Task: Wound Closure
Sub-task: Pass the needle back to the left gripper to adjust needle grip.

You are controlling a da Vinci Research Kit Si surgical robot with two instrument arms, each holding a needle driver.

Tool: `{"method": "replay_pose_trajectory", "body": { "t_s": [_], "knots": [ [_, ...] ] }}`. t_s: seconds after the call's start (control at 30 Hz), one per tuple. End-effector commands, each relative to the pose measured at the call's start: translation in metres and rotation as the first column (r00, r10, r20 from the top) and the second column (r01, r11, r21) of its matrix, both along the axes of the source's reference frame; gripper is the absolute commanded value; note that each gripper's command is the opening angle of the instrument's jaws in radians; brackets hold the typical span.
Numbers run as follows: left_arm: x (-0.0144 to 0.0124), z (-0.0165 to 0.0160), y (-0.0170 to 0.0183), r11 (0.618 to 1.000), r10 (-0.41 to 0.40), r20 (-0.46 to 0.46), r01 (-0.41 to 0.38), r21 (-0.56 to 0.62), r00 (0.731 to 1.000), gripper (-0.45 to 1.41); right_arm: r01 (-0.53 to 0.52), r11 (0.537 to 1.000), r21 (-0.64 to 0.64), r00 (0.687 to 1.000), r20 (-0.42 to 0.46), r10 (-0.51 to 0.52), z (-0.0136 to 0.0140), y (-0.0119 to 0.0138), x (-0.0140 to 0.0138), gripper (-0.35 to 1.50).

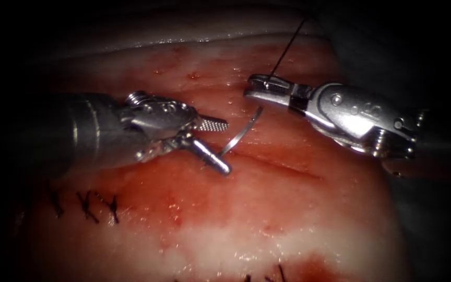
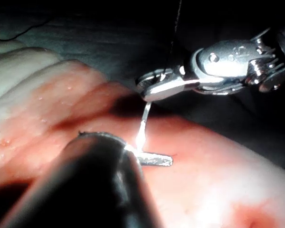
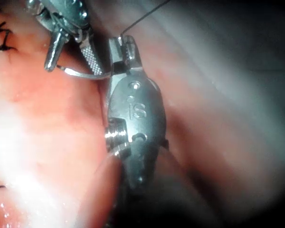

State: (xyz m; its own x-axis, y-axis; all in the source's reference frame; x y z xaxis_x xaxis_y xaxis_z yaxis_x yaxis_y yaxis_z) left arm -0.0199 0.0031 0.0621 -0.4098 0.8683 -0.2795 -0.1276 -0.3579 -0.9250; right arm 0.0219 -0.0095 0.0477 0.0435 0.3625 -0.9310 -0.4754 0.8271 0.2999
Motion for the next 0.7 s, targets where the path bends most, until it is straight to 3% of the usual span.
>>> {"method": "replay_pose_trajectory", "body": {
  "t_s": [0.03,0.23,0.27,0.3,0.37,0.4,0.53,0.6,0.63,0.67,0.7],
  "knots": [
    [-0.0005,0.0005,0.0004,1.000,-0.001,-0.001,0.001,0.000,1.000,0.81,0.003,1.000,-0.004,1.000,-0.005,-0.003,0.0005,0.0003,0.0009,-0.35],
    [-0.0008,0.0006,0.0006,0.996,-0.018,-0.017,0.019,0.090,1.000,0.74,0.010,1.000,-0.016,1.000,-0.008,-0.010,0.0002,0.0000,0.0013,-0.35],
    [-0.0008,0.0007,0.0006,0.995,-0.020,-0.021,0.022,0.097,1.000,0.43,0.010,1.000,-0.016,1.000,-0.008,-0.010,0.0002,0.0000,0.0013,-0.35],
    [-0.0008,0.0007,0.0006,0.995,-0.020,-0.021,0.022,0.097,1.000,0.43,0.010,1.000,-0.016,1.000,-0.008,-0.010,0.0002,0.0000,0.0013,-0.35],
    [-0.0006,0.0007,0.0005,0.994,-0.019,-0.022,0.021,0.106,1.000,-0.01,0.010,1.000,-0.016,1.000,-0.008,-0.010,0.0002,0.0000,0.0013,-0.35],
    [-0.0005,0.0007,0.0005,0.990,-0.011,-0.038,0.016,0.139,0.999,-0.45,0.010,1.000,-0.016,1.000,-0.008,-0.010,0.0002,0.0000,0.0013,-0.35],
    [-0.0003,0.0007,0.0005,0.981,-0.011,-0.051,0.020,0.194,0.999,-0.45,0.009,1.000,-0.016,1.000,-0.008,-0.010,0.0002,0.0001,0.0013,-0.35],
    [-0.0003,0.0007,0.0005,0.977,-0.011,-0.053,0.022,0.214,0.999,-0.45,-0.004,1.000,-0.023,1.000,-0.006,0.004,0.0002,0.0002,0.0015,-0.25],
    [-0.0002,0.0006,0.0007,0.974,-0.026,-0.043,0.035,0.223,0.999,-0.45,-0.043,0.997,0.064,0.999,-0.016,0.044,0.0001,0.0003,0.0016,0.42],
    [-0.0002,0.0006,0.0007,0.974,-0.026,-0.043,0.035,0.223,0.999,-0.45,-0.043,0.997,0.064,0.999,-0.016,0.044,0.0001,0.0003,0.0016,0.42],
    [-0.0002,0.0006,0.0008,0.974,-0.033,-0.033,0.039,0.225,0.999,-0.45,-0.067,0.992,0.105,0.998,-0.013,0.069,0.0001,0.0003,0.0017,0.71]
  ]
}}
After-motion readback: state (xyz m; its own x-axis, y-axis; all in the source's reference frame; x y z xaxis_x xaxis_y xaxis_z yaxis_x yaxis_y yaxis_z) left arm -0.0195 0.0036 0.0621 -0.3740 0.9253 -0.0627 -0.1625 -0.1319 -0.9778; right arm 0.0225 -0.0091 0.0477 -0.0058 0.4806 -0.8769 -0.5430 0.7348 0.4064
